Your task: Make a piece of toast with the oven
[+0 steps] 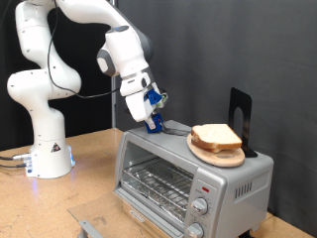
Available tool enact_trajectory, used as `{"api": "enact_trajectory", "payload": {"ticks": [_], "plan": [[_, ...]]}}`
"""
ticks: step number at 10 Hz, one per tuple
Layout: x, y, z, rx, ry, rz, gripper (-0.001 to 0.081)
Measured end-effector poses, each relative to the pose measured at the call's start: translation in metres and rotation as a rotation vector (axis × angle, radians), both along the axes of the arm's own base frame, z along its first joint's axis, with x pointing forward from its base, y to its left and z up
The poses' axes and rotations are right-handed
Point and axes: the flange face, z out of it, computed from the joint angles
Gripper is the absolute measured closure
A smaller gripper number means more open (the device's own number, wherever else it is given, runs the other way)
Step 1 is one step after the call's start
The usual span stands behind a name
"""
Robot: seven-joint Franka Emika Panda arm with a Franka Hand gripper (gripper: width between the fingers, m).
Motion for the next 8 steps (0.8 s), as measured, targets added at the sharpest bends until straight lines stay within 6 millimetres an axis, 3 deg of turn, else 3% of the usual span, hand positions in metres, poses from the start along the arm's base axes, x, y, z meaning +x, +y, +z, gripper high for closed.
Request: {"api": "enact_trajectory", "payload": {"ticks": [1,2,3,4,5,8], "plan": [[-0.0001,0.0005,0.0000,-0.001,-0.002,0.001,0.0197],[-0.0003,0.0010,0.0001,-0.002,-0.004,0.002,0.0197],[-0.0004,0.0015,0.0002,-0.003,-0.007,0.003,0.0072],[-0.0003,0.0017,0.0003,-0.004,-0.009,0.003,0.0072],[-0.0003,0.0018,0.0003,-0.005,-0.010,0.003,0.0013],[-0.0012,0.0023,-0.0010,-0.019,0.001,0.018,-0.0002]]}}
